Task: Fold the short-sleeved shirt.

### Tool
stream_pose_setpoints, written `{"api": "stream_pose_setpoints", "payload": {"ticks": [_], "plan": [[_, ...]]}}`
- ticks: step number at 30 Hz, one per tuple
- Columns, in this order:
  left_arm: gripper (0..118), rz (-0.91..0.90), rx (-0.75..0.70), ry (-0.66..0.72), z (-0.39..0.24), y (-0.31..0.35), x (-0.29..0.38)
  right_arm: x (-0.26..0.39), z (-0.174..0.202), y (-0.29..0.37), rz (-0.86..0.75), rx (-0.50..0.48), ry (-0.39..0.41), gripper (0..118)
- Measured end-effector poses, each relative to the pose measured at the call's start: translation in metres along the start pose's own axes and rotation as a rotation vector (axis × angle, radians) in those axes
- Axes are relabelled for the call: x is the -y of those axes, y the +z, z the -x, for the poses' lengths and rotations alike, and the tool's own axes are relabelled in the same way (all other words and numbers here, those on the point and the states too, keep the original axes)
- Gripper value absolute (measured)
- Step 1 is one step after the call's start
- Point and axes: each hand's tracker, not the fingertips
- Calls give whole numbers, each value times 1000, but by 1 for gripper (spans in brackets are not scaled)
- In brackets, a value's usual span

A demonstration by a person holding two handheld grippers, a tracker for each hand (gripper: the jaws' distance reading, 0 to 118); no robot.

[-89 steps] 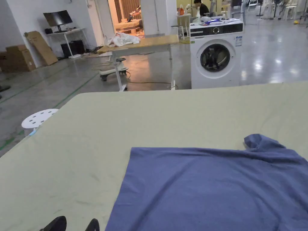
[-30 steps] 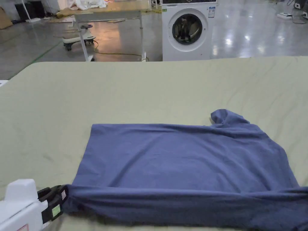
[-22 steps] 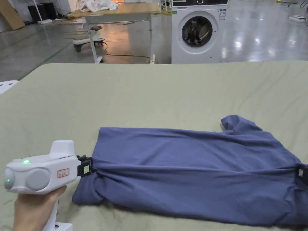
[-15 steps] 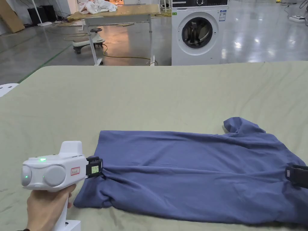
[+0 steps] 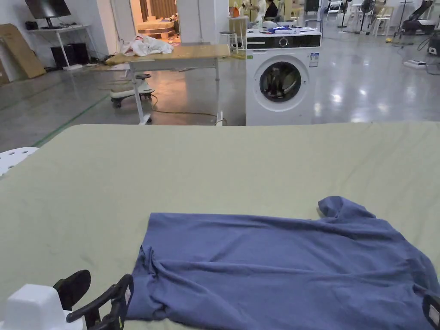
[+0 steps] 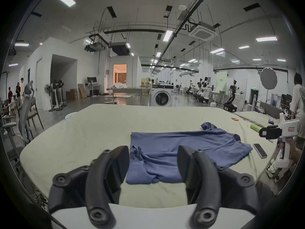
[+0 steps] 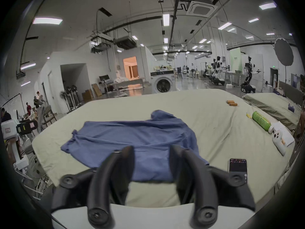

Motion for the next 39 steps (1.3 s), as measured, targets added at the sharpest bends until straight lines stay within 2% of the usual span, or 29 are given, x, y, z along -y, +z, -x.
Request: {"api": "stream_pose_setpoints", "payload": {"ticks": [2,3,4,6,7,8,16,17,18,21,22,26,28,30,35,36,37,38,39], "plan": [[39,-8,9,-2,-8,21,2,7,17,14,-16,0,30,19],[27,-17,6,-9,-13,30,2,10,24,21,-28,4,43,11],[18,-20,-2,-10,-17,38,3,13,30,27,-35,5,43,5],[14,-20,-6,-1,-21,54,5,20,39,38,-42,-6,42,0],[9,-15,-6,10,-24,61,8,23,43,43,-52,6,32,0],[0,-10,-18,34,-26,67,12,27,46,48,-54,2,18,0],[0,35,-36,26,-18,67,21,35,38,52,-25,-2,-4,0],[3,39,-27,45,-13,61,22,35,37,52,-21,-1,-10,0],[13,70,3,88,-10,51,26,36,35,53,-27,5,-18,0],[69,124,33,138,6,15,35,39,28,54,-18,8,-33,0],[75,141,29,149,12,-3,39,40,26,55,-13,11,-37,0],[74,289,14,148,34,-73,67,46,21,58,17,18,-43,0],[74,353,-6,191,45,-107,85,49,16,59,35,31,-44,0],[70,404,-9,253,53,-136,103,51,11,62,52,43,-54,0],[54,490,-41,238,58,-180,123,52,2,64,85,95,-61,0],[43,503,-60,228,56,-181,122,53,-1,63,94,103,-62,0],[19,513,-92,186,56,-181,119,52,-5,59,104,106,-63,0],[5,509,-90,150,55,-182,116,51,-9,54,117,107,-64,0],[4,522,-38,174,50,-184,118,49,-12,48,126,108,-65,0]]}}
